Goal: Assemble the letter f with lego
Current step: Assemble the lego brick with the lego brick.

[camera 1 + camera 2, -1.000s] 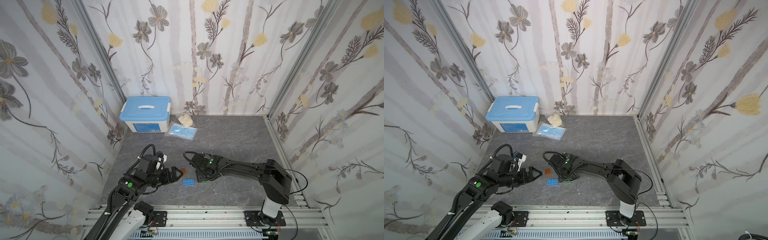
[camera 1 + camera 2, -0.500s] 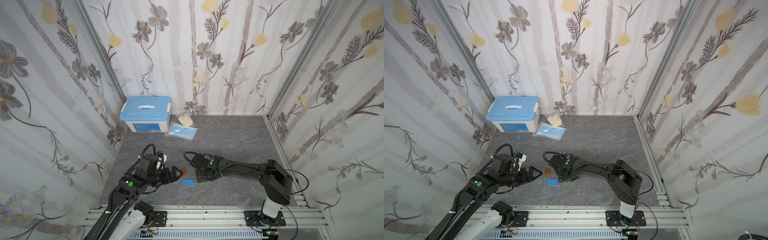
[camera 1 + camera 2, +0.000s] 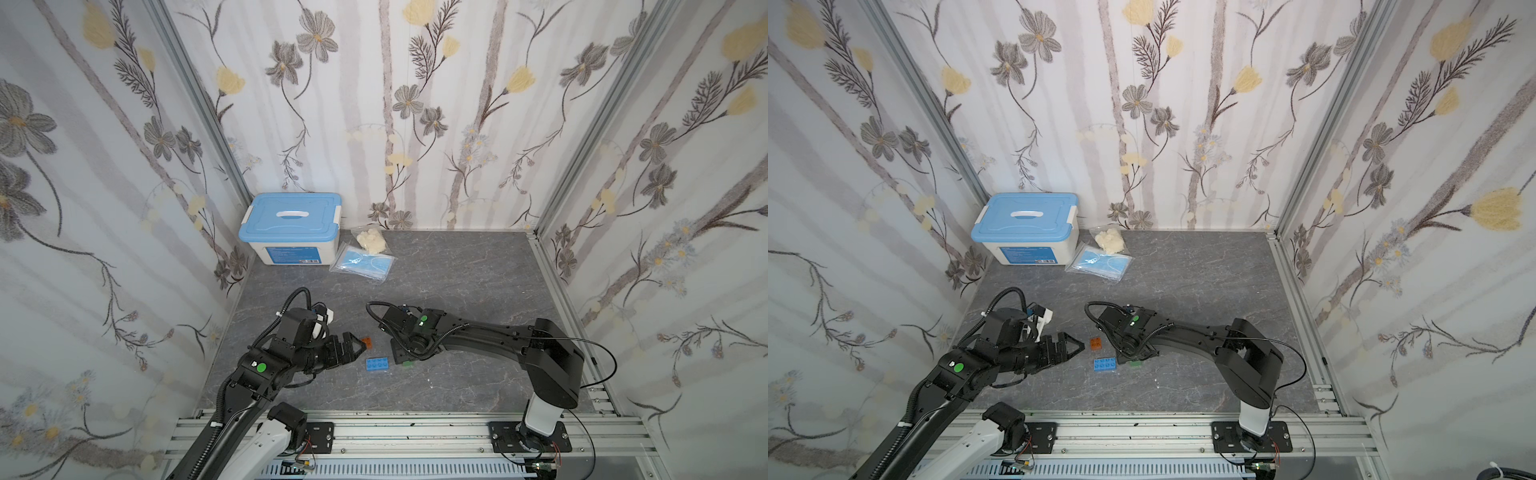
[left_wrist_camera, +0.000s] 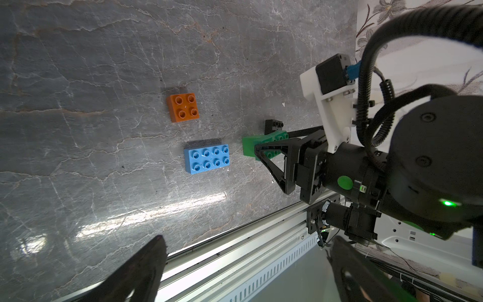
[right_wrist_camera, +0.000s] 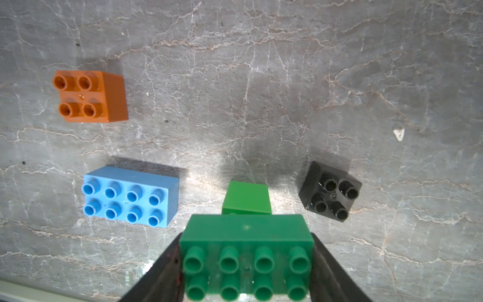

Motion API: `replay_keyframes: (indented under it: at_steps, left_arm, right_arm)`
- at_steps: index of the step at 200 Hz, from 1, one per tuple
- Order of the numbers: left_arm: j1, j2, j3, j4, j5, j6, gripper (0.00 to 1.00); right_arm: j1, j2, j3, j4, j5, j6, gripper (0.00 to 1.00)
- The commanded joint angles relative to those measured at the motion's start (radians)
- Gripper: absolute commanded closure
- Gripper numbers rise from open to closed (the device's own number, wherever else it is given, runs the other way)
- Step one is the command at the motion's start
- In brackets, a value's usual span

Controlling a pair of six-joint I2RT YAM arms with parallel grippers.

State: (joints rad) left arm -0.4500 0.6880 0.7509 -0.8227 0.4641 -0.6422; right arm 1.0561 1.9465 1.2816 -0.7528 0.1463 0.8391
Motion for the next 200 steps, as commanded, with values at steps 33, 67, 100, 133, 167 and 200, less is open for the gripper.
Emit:
replay_keyframes:
  at_steps: [33, 67, 100, 133, 167, 200]
  left_arm:
    - [0.002, 0.001, 0.004, 0.013, 0.001, 0.01, 0.0]
    - [0.002, -0.002, 0.002, 0.013, 0.001, 0.009, 0.0]
    - [0.002, -0.003, 0.002, 0.011, -0.001, 0.009, 0.0]
    - [0.002, -0.002, 0.002, 0.01, -0.002, 0.009, 0.0]
    - [0.003, -0.001, 0.001, 0.01, -0.005, 0.007, 0.0]
    - [0.003, 0.0, 0.002, 0.01, -0.005, 0.007, 0.0]
  right_arm:
    - [0.002, 0.001, -0.005, 0.006, -0.017, 0.012, 0.41]
    - [0.003, -0.004, -0.016, 0.014, -0.016, 0.017, 0.41]
    - [0.003, 0.008, -0.022, 0.022, -0.017, 0.021, 0.41]
    - [0.004, 0.012, -0.028, 0.034, -0.027, 0.026, 0.41]
    - [0.004, 0.009, -0.03, 0.023, -0.028, 0.044, 0.41]
    - [0.004, 0.026, -0.031, 0.018, -0.039, 0.063, 0.41]
